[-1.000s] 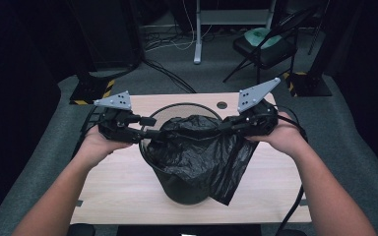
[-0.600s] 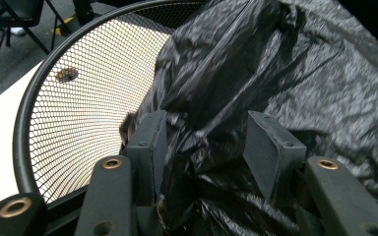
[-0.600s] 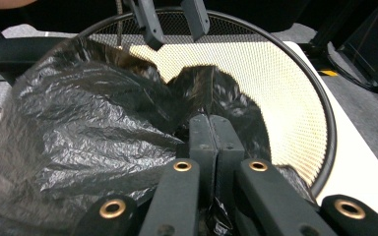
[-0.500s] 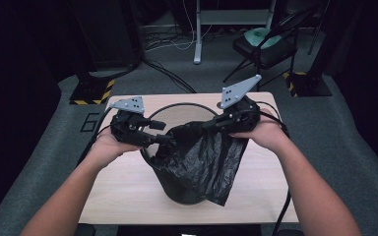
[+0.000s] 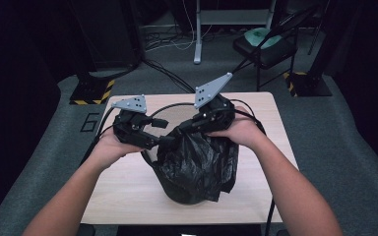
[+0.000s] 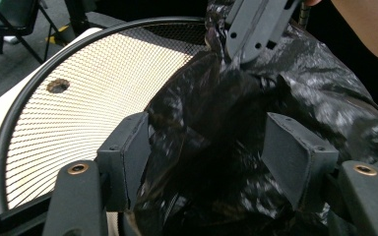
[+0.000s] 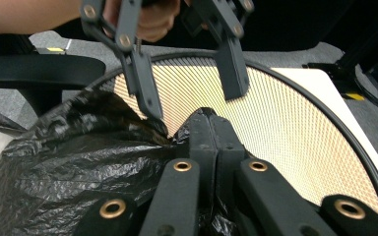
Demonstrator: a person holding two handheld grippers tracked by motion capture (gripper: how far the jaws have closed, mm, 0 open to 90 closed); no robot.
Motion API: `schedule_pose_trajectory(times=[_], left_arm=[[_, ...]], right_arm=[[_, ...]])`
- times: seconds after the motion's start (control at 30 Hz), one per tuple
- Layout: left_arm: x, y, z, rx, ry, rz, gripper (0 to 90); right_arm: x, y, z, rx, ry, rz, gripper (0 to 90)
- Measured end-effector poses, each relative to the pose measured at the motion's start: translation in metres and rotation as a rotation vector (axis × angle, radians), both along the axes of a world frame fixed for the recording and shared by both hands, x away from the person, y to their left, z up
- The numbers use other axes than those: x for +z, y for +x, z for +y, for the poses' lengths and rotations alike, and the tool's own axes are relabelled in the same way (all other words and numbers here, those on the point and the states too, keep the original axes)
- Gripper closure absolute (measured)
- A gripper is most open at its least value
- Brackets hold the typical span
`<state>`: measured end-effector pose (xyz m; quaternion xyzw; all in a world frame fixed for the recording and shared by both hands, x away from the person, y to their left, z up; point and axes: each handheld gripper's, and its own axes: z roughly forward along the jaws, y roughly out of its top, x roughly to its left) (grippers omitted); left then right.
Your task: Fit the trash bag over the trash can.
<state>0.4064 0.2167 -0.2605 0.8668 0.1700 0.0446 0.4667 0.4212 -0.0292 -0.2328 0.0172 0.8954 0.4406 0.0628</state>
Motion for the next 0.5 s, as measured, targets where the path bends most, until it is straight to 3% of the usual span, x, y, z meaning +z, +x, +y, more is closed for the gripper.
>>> schedule_pose_trajectory(times=[0.07,0.2,0.27,0.33,0.5], left_arm=[[0.000,-0.001,-0.003,-0.012,0.008,-0.006,39.4],[0.000,-0.002,-0.007,-0.058,0.019,-0.037,63.6],[0.000,-0.002,-0.006,-0.071,0.030,-0.049,77.2],[-0.001,-0.002,-0.006,-0.062,0.045,-0.065,86.5],[-0.004,0.002,0.003,-0.028,0.059,-0.068,89.3]], right_arm=[[0.002,-0.002,0.004,0.009,0.001,-0.001,88.5],[0.003,-0.006,0.011,0.025,0.001,-0.005,88.0],[0.003,-0.006,0.012,0.024,0.001,-0.004,84.1],[0.003,-0.007,0.013,0.001,0.005,0.000,74.8],[0.010,-0.012,-0.002,-0.028,0.033,-0.011,67.3]])
